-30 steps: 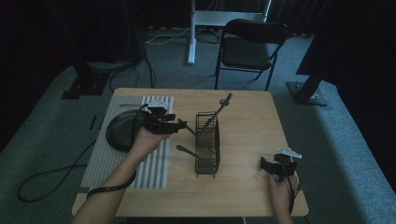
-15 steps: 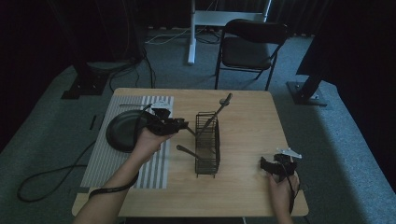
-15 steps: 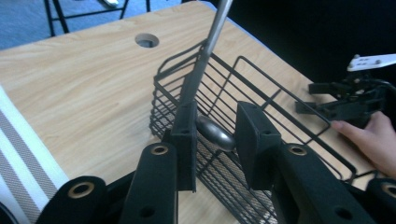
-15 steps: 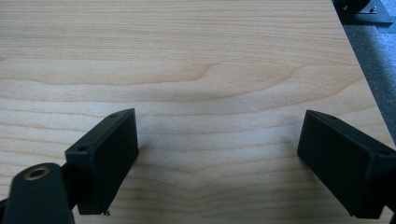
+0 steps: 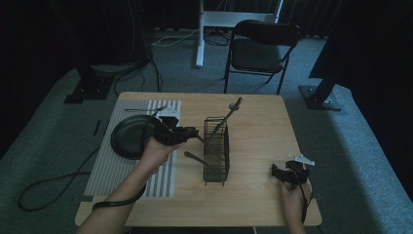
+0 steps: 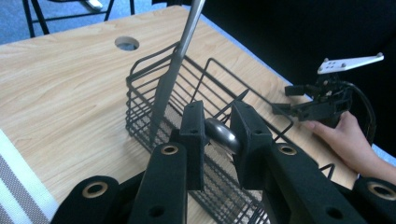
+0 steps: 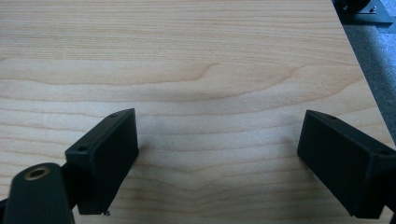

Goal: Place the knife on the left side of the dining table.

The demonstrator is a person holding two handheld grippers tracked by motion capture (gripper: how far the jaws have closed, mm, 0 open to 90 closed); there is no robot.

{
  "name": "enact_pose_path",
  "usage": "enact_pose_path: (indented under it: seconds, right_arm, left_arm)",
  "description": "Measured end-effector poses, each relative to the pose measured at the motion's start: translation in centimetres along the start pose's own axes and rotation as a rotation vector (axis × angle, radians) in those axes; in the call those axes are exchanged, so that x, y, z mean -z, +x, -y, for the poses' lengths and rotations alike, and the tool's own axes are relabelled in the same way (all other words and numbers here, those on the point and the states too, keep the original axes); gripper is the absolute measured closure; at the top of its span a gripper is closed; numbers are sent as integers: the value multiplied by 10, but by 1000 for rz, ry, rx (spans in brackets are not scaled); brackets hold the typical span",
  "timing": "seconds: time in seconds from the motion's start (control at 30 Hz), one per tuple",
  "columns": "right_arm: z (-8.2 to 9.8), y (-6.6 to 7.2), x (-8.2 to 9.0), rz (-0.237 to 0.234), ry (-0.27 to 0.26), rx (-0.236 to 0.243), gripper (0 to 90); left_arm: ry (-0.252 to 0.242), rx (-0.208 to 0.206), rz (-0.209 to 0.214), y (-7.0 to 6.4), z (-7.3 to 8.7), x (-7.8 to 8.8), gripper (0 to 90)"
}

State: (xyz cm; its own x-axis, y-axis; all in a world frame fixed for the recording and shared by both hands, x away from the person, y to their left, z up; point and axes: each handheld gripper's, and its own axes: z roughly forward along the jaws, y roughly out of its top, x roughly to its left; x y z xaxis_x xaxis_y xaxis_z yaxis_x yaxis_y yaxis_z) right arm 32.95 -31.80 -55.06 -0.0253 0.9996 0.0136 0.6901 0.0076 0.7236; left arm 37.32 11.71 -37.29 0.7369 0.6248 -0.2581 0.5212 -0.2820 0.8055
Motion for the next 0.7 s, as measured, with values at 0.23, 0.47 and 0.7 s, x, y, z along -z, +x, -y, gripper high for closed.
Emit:
enact_pose_path:
  seconds: [0.23, 0.47, 0.7]
  right_arm:
    - [0, 0, 0, 0, 0, 0, 115]
    - [0, 0, 0, 0, 0, 0, 115]
    - [0, 0, 0, 1, -1, 1, 115]
  left_arm:
    - [-13, -15, -16, -8, -3, -2, 769]
    - [-27, -22, -24, -14, -7, -2, 773]
    - [-24, -54, -41, -24, -14, -2, 780]
